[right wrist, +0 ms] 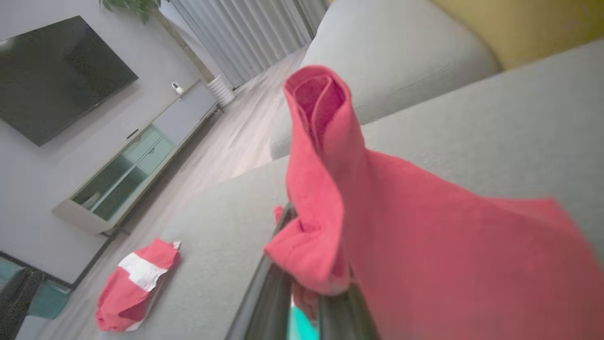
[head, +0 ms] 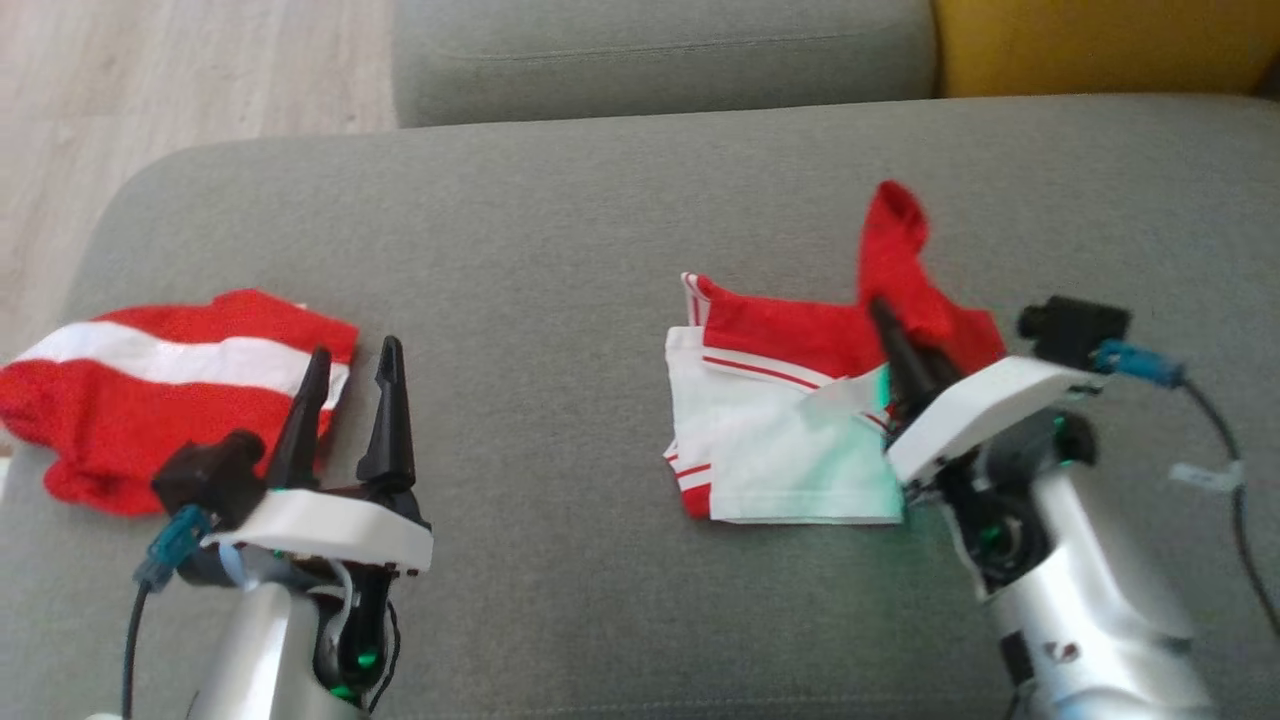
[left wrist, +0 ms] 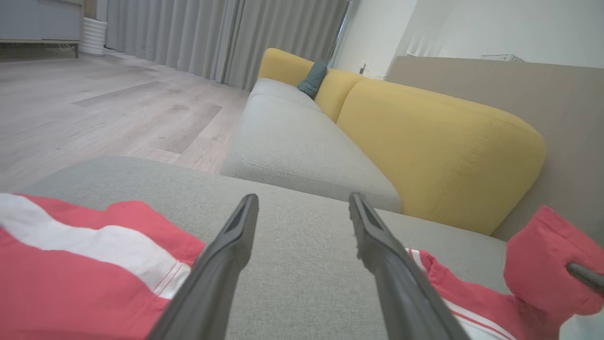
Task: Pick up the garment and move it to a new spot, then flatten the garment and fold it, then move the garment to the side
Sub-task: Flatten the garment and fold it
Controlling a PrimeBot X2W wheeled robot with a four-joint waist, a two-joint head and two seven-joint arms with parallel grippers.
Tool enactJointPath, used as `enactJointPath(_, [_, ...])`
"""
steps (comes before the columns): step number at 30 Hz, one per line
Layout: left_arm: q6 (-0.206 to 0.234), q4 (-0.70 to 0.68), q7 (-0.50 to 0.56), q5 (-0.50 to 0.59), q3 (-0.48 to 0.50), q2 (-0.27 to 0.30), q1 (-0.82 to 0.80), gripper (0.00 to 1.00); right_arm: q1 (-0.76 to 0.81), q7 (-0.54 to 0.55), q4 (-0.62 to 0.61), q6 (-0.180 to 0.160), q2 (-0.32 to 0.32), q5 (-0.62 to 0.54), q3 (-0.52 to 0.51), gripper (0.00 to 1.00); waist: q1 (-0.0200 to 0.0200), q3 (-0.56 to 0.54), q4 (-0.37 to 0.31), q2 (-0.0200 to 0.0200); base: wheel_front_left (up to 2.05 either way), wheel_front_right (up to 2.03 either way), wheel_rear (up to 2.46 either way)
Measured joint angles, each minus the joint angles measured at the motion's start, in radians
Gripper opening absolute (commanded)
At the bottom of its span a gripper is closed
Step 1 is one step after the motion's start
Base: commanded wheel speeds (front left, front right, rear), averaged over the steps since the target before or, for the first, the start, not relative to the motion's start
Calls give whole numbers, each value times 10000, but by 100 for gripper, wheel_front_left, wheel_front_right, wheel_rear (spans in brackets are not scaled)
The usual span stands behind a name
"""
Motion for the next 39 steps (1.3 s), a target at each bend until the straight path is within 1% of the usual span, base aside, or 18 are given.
enactJointPath(2, [63,0,0,-73,-59,2,0,100,-8,-362,362,0,4,472,545,0,0,28,170,0,0,0,0])
enactJointPath(4, [73,2,0,-140,-163,4,-1,100,-13,-840,802,0,4,579,959,0,0,64,344,0,0,0,0])
enactJointPath(9, [148,19,0,-142,-293,6,-2,100,-100,-1910,2038,0,-4,1231,1693,0,0,169,745,0,0,0,0])
enactJointPath(12, [157,54,0,-236,-372,4,-6,100,-405,-2426,2627,0,-15,1733,2186,0,0,246,933,0,0,0,0])
enactJointPath(13, [159,79,0,-242,-385,4,-6,100,-562,-2541,2801,-2,-25,1802,2416,28,0,272,980,0,0,0,0])
enactJointPath(14, [192,92,0,-244,-399,6,-6,100,-715,-2625,2903,0,-33,1919,2667,100,0,301,1023,0,0,0,0])
enactJointPath(21, [201,161,0,-244,-422,6,-10,100,-1049,-2763,3039,0,-42,3049,4796,100,0,399,1144,0,0,0,0])
enactJointPath(29, [236,173,0,-332,-426,6,-18,100,-1206,-2905,3432,-2,-52,3716,5770,100,0,350,1019,0,0,0,0])
enactJointPath(31, [293,159,0,-332,-391,6,-18,100,-1571,-3254,3597,0,-50,3678,5760,100,0,337,916,0,0,0,0])
enactJointPath(33, [316,102,0,-332,-345,6,-17,100,-2096,-3678,3881,0,-52,3294,5538,100,0,333,790,0,0,0,0])
enactJointPath(36, [314,-142,0,-326,-326,6,-18,100,-2837,-4151,4470,-2,-69,2136,4943,100,0,324,584,0,0,0,0])
enactJointPath(39, [318,-485,0,-326,-299,6,-18,100,-3096,-4345,4533,0,-301,1037,4157,100,0,301,369,0,0,0,0])
